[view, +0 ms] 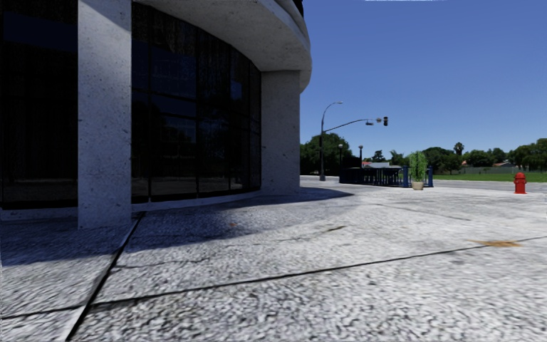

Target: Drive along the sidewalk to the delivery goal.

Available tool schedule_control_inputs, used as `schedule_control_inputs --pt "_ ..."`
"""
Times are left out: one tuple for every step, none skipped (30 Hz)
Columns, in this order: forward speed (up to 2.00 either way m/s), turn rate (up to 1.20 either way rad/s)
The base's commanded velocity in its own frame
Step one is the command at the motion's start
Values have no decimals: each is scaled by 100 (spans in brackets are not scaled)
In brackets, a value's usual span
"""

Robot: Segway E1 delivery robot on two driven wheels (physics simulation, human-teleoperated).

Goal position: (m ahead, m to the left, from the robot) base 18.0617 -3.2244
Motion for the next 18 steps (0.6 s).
schedule_control_inputs --pt "200 -33" --pt "200 -33" --pt "200 -33" --pt "200 -33" --pt "200 -34" --pt "200 -36" --pt "200 -36" --pt "200 -37" --pt "200 -38" --pt "197 -38" --pt "197 -38" --pt "192 -38" --pt "187 -38" --pt "181 -38" --pt "178 -38" --pt "178 -38" --pt "177 -38" --pt "176 -38"
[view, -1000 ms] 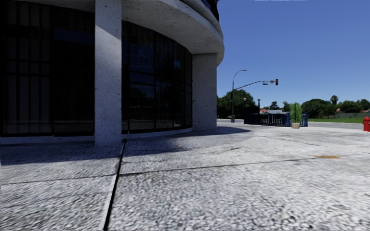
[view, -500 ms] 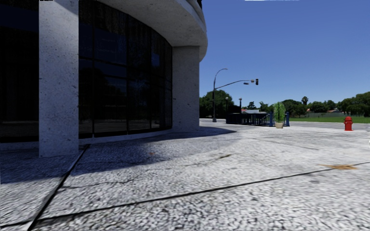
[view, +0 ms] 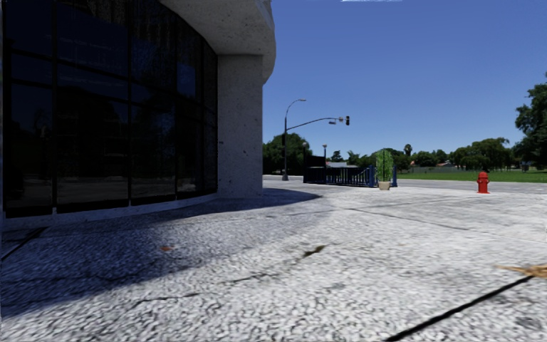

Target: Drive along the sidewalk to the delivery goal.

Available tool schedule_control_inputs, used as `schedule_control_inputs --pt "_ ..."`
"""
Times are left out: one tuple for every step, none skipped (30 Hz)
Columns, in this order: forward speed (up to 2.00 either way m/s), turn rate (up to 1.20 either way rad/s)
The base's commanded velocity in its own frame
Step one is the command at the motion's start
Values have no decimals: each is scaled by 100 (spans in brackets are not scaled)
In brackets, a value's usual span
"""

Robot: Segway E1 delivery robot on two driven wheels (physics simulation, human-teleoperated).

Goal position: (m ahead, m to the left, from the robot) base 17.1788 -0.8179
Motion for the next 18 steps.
schedule_control_inputs --pt "176 -38" --pt "175 -38" --pt "175 -38" --pt "174 -38" --pt "172 -38" --pt "169 -38" --pt "158 -37" --pt "158 -37" --pt "153 -33" --pt "152 -25" --pt "152 -5" --pt "153 0" --pt "153 0" --pt "154 0" --pt "154 0" --pt "154 0" --pt "154 0" --pt "154 0"
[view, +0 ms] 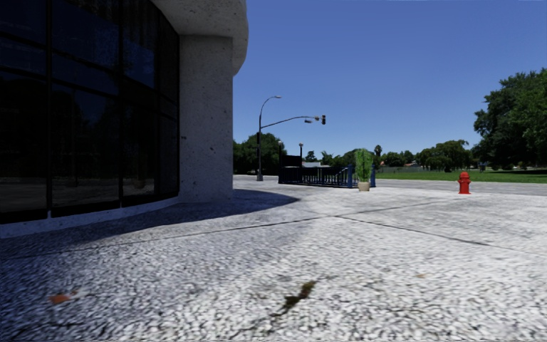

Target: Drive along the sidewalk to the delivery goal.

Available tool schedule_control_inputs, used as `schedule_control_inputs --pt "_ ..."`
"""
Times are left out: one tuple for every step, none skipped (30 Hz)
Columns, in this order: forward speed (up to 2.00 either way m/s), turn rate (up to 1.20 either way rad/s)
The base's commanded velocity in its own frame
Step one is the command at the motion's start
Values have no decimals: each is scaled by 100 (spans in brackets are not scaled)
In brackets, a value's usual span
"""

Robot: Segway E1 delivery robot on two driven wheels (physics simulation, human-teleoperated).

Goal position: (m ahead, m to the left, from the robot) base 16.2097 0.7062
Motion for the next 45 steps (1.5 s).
schedule_control_inputs --pt "155 0" --pt "155 0" --pt "156 0" --pt "156 0" --pt "158 0" --pt "160 0" --pt "160 0" --pt "160 0" --pt "161 0" --pt "161 0" --pt "161 0" --pt "162 0" --pt "162 0" --pt "162 0" --pt "163 0" --pt "165 0" --pt "165 0" --pt "169 0" --pt "175 0" --pt "188 0" --pt "194 0" --pt "194 0" --pt "195 0" --pt "195 0" --pt "195 0" --pt "195 0" --pt "195 0" --pt "195 0" --pt "195 0" --pt "195 0" --pt "195 0" --pt "195 0" --pt "195 0" --pt "195 0" --pt "195 0" --pt "195 0" --pt "195 0" --pt "195 0" --pt "195 0" --pt "195 0" --pt "195 0" --pt "195 0" --pt "195 0" --pt "195 0" --pt "193 -6"
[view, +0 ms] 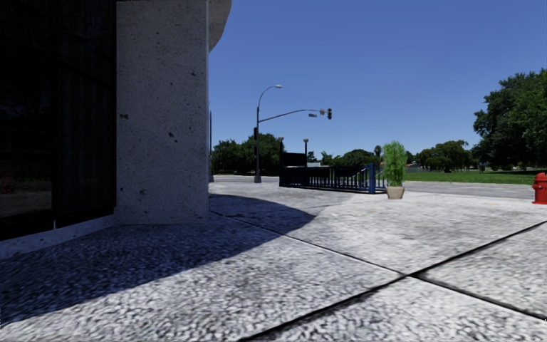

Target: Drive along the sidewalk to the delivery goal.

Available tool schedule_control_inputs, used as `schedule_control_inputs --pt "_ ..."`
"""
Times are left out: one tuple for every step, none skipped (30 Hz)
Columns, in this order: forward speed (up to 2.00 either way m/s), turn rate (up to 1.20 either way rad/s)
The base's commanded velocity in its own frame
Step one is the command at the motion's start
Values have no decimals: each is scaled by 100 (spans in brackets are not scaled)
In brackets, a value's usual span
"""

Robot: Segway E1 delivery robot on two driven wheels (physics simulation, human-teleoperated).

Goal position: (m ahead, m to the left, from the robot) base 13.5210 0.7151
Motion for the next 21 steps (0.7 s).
schedule_control_inputs --pt "193 -6" --pt "192 -10" --pt "192 -18" --pt "192 -21" --pt "192 -25" --pt "192 -25" --pt "192 -27" --pt "192 -27" --pt "192 -27" --pt "194 -27" --pt "194 -27" --pt "194 -27" --pt "195 -27" --pt "195 -27" --pt "195 -27" --pt "196 -27" --pt "196 -27" --pt "194 -27" --pt "194 -27" --pt "194 -27" --pt "194 -27"
